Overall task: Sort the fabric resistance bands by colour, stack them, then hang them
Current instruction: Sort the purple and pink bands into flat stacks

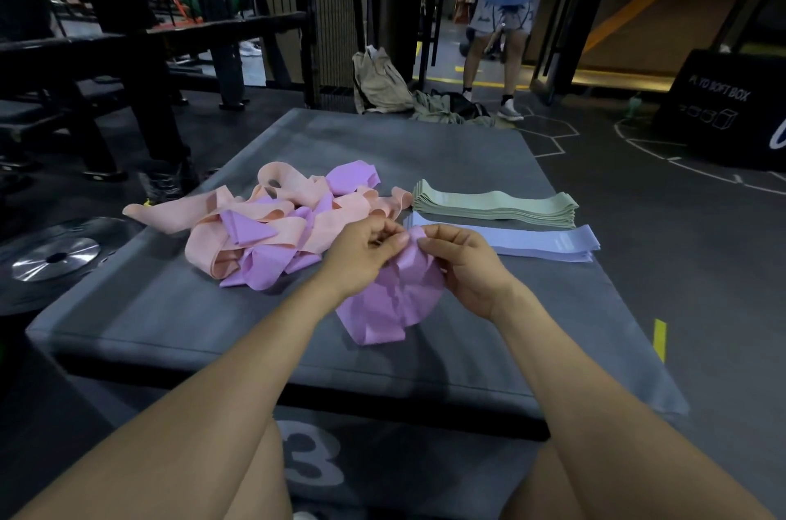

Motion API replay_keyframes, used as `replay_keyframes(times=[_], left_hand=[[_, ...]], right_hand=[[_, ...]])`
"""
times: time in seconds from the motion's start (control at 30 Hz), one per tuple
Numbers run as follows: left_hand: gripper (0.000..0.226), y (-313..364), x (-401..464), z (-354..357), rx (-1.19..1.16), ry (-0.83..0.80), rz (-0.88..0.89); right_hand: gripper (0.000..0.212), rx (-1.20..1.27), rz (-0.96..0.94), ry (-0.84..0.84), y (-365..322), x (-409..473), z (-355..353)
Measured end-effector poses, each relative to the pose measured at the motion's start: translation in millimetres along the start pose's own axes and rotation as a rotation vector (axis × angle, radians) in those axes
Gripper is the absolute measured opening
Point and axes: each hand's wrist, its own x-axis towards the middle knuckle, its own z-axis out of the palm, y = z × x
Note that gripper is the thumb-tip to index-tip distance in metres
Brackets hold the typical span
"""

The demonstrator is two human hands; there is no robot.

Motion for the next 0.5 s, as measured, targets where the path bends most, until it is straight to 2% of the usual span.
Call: replay_keyframes(times=[0.1,0.17,0.3,0.4,0.5], left_hand=[[0.008,0.2,-0.8,-2.7,-0.019,0.093,-0.006],[0.008,0.1,-0.7,-4.0,-0.023,0.176,-0.007],[0.008,-4.7,0.0,-12.2,-0.089,0.314,-0.042],[0.016,-8.8,0.5,-18.1,-0.065,0.341,-0.019],[0.025,-10.4,-0.7,-19.3,-0.052,0.356,0.006]], right_hand=[[0.02,0.037,0.028,-0.076,-2.4,-5.1,2.0],[0.024,-0.023,0.035,-0.098,-0.2,-6.3,2.5],[0.018,-0.549,0.017,-0.048,9.9,-8.0,-1.1],[0.021,-0.787,-0.097,0.147,10.5,-5.0,-4.1],[0.022,-0.776,-0.216,0.368,4.7,0.0,-6.0]])
